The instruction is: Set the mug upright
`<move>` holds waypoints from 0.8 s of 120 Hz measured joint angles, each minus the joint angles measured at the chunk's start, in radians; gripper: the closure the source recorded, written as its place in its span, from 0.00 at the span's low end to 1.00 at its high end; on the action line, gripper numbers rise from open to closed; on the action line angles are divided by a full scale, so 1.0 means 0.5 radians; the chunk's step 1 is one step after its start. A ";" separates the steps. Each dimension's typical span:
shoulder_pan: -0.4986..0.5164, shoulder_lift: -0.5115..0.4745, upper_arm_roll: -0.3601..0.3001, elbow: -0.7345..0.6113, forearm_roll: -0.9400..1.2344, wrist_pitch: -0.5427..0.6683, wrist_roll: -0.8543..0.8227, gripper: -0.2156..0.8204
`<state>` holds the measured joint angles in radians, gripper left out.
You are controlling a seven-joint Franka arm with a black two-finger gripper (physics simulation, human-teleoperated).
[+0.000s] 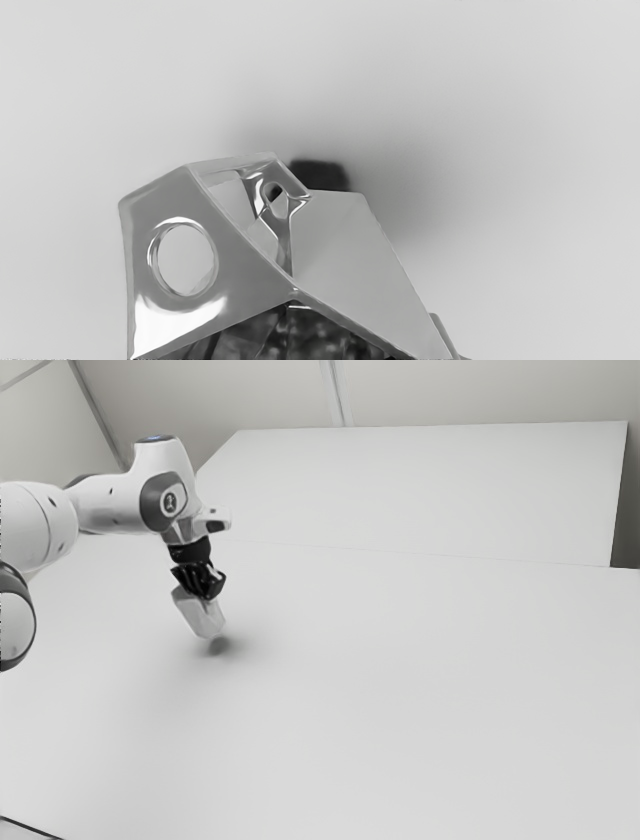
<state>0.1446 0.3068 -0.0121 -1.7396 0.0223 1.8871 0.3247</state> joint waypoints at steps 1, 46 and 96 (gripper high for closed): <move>-0.002 0.004 0.000 -0.001 0.002 0.003 -0.014 0.96; -0.028 0.093 -0.001 -0.043 0.050 0.040 -0.479 0.62; -0.008 -0.381 -0.092 0.291 0.051 -0.337 -0.713 0.27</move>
<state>0.1407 0.1163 -0.0580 -1.5943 0.0478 1.7183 -0.0318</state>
